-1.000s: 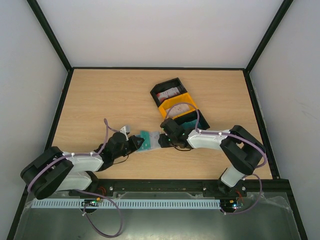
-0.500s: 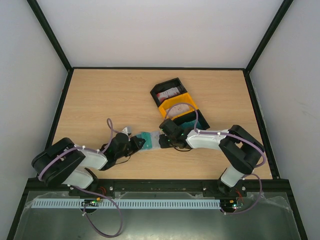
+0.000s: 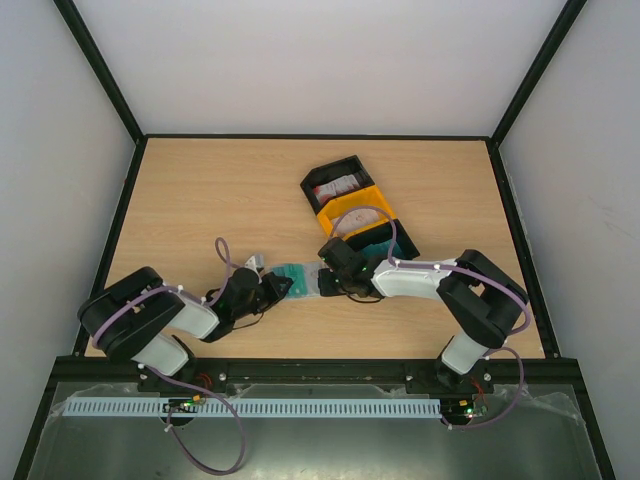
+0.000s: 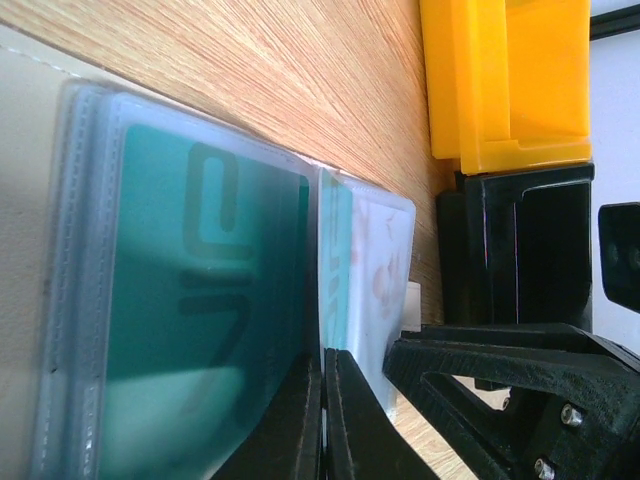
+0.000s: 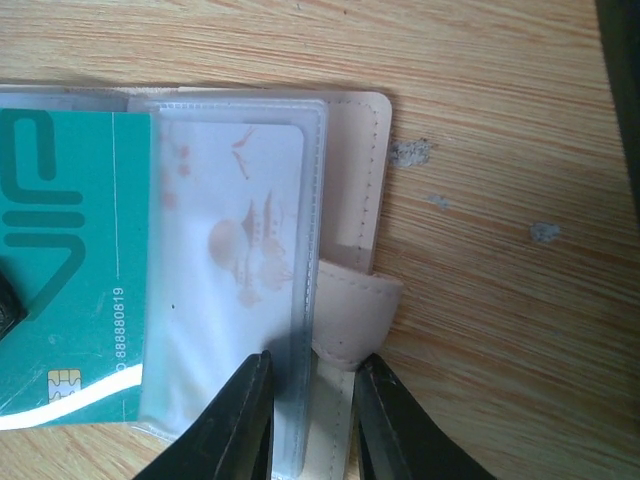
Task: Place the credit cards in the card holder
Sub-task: Insert the credit card into the card holder.
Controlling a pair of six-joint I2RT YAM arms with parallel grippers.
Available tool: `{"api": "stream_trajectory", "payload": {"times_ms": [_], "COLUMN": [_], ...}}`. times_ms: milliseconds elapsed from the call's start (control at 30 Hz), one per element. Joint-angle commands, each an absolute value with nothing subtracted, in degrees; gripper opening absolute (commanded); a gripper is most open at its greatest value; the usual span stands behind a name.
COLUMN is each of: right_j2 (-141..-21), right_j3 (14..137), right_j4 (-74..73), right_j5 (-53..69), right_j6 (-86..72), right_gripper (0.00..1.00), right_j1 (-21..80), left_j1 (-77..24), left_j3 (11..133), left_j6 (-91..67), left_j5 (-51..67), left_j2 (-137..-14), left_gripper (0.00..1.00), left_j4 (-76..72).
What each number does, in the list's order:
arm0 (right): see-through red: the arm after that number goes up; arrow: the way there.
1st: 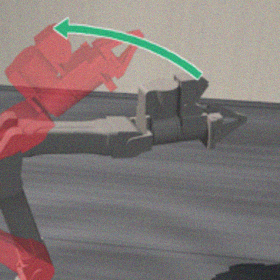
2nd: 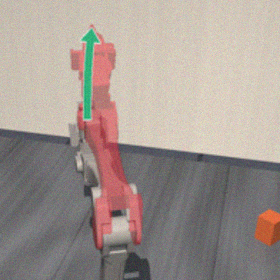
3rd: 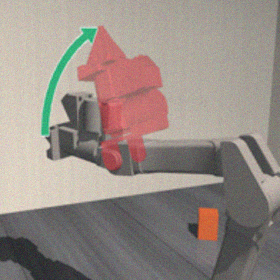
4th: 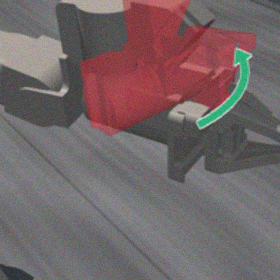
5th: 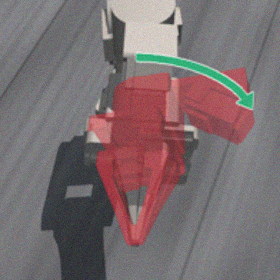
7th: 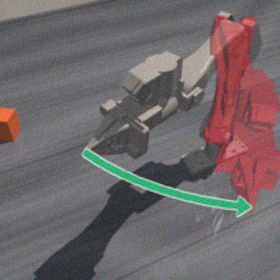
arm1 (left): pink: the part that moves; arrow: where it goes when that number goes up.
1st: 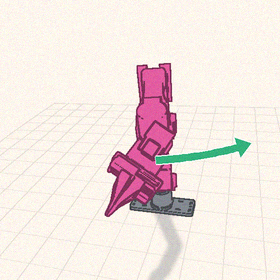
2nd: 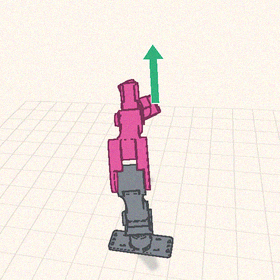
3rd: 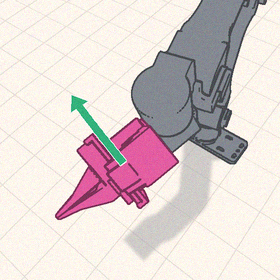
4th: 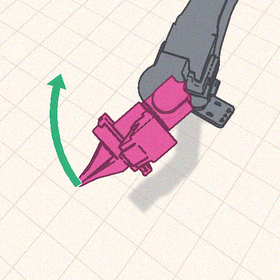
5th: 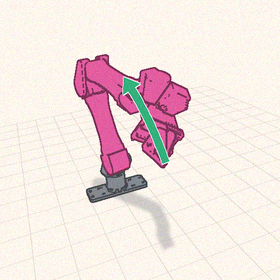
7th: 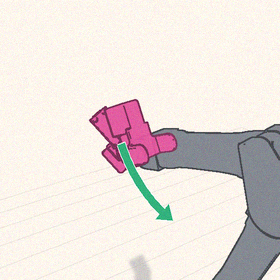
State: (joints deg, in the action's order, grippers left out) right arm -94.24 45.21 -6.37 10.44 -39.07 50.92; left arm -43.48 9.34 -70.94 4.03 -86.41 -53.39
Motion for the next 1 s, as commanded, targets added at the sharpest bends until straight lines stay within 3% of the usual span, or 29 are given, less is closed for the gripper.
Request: {"api": "stream_trajectory", "payload": {"times_ms": [0,300,967], "right_j2": [-96.8,-96.5,-97.7], "right_j3": [44.5,44.3,44.0], "right_j4": [-8.2,-8.1,-6.1], "right_j5": [10.2,9.4,12.9], "right_j6": [-39.7,-40.9,-40.3], "right_gripper": [0.21,0.19,0.16], "right_j1": [51.4,51.4,51.4], "left_j1": [-44.1,-44.6,-44.5], "left_j3": [8.4,5.8,10.1], "left_j6": [-71.7,-84.3,-78.2], "left_j5": [4.4,3.8,6.7], "left_j2": [-87.4,-84.7,-93.7], "left_gripper": [0.03,0.03,0.03], "left_j4": [-52.6,-45.3,-51.8]}}
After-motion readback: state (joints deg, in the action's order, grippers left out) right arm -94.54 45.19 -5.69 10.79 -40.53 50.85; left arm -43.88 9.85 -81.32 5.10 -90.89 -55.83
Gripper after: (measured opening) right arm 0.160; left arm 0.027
